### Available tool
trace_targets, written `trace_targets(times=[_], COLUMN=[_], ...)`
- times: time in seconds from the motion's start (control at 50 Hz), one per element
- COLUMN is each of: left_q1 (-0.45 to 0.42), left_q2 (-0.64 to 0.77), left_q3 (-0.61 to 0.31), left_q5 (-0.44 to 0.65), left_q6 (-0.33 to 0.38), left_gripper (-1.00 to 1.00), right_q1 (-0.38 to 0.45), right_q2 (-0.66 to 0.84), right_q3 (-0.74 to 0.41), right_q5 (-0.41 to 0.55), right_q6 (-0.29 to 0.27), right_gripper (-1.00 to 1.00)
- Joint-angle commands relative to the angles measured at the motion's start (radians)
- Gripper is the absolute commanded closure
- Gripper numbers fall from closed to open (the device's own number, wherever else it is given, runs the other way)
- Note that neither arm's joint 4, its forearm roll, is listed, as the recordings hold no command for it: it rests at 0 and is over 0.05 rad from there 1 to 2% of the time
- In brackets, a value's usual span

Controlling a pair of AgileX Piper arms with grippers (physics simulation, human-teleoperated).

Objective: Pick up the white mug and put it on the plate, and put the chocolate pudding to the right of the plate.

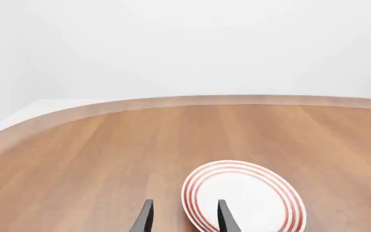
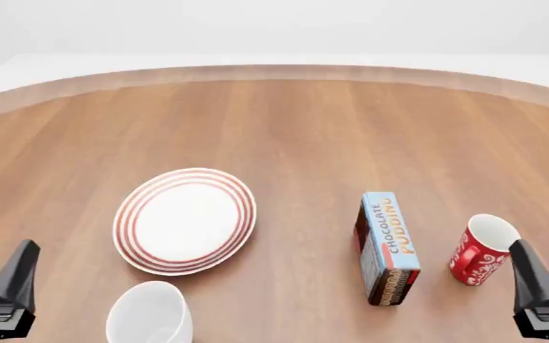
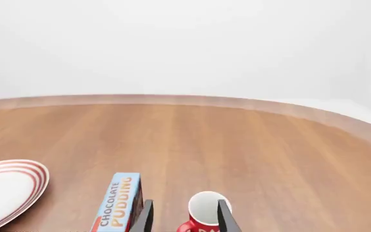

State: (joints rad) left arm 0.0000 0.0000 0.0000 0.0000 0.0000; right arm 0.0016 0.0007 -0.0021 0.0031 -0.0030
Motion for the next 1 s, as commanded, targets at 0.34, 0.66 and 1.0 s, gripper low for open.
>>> trace_targets(times=[0.34,0.66,1.0], left_q1=[0.0,0.0,0.0], left_q2=[0.0,0.0,0.0], left_q3=[0.0,0.0,0.0], left_q5=[0.0,0.0,0.0], left_q6=[0.0,0.0,0.0], left_gripper=[-1.0,-1.0,-1.0], right_q1=[0.083,0.172,0.247], right_q2=[0.009,0.085,0.227], right_q3=[-0.056,-0.139,-0.235], right_q5=[0.073,0.086,0.084], right_q6=[-0.044,-0.064,-0.099], right_gripper=[-1.0,-1.0,-1.0])
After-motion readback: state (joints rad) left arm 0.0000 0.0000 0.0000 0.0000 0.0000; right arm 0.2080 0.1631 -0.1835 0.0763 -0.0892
